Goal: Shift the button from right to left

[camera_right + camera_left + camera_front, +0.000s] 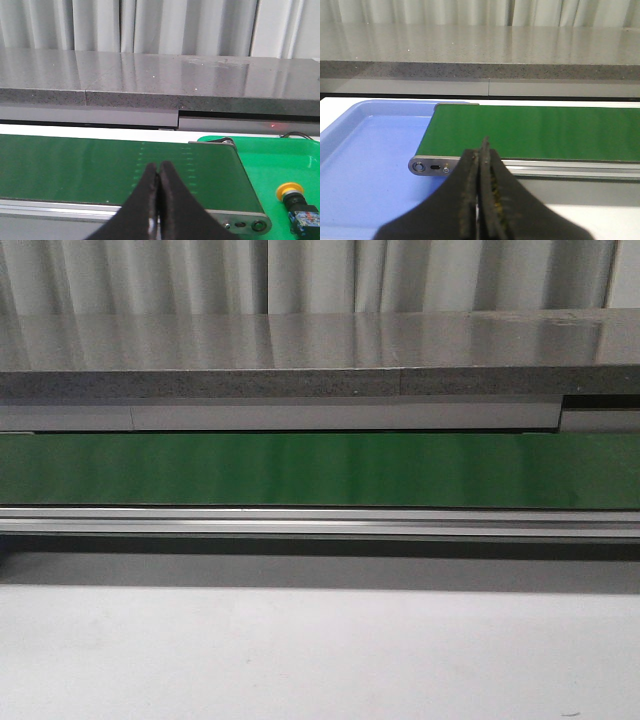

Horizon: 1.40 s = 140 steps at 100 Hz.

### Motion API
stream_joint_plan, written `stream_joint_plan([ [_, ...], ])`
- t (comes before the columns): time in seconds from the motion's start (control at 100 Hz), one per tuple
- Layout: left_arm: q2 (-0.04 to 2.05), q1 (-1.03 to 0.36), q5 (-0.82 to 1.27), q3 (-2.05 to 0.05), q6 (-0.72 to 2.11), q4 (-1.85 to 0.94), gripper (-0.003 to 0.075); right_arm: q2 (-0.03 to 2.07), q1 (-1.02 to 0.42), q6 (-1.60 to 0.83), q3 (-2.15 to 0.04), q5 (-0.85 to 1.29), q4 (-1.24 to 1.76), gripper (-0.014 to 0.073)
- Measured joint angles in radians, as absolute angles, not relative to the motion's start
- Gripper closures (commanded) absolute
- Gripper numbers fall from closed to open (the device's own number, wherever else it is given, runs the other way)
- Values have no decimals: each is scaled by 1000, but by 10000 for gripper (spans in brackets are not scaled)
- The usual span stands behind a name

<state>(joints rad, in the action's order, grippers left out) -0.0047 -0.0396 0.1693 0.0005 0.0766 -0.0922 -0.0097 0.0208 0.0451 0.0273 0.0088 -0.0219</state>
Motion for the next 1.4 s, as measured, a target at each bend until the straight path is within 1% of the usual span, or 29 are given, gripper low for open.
stream_joint_plan([
  [0.43,-5,-40,169,0,77,-92,741,-10,21,45,24,23,-22,654],
  [0.54,-5,-40,169,0,77,-92,741,-10,21,45,-32,117,-22,654],
  [0.78,-5,-40,169,0,77,-92,741,15,21,45,-314,434,-22,654],
  [0.88,-5,-40,169,0,77,-92,741,75,21,45,-414,522,-27,654],
  [1.04,-5,-40,169,0,77,-92,741,195,21,45,-542,606,-27,654],
  [1.4,-5,-40,169,0,77,-92,741,517,21,57,-694,656,-29,654],
])
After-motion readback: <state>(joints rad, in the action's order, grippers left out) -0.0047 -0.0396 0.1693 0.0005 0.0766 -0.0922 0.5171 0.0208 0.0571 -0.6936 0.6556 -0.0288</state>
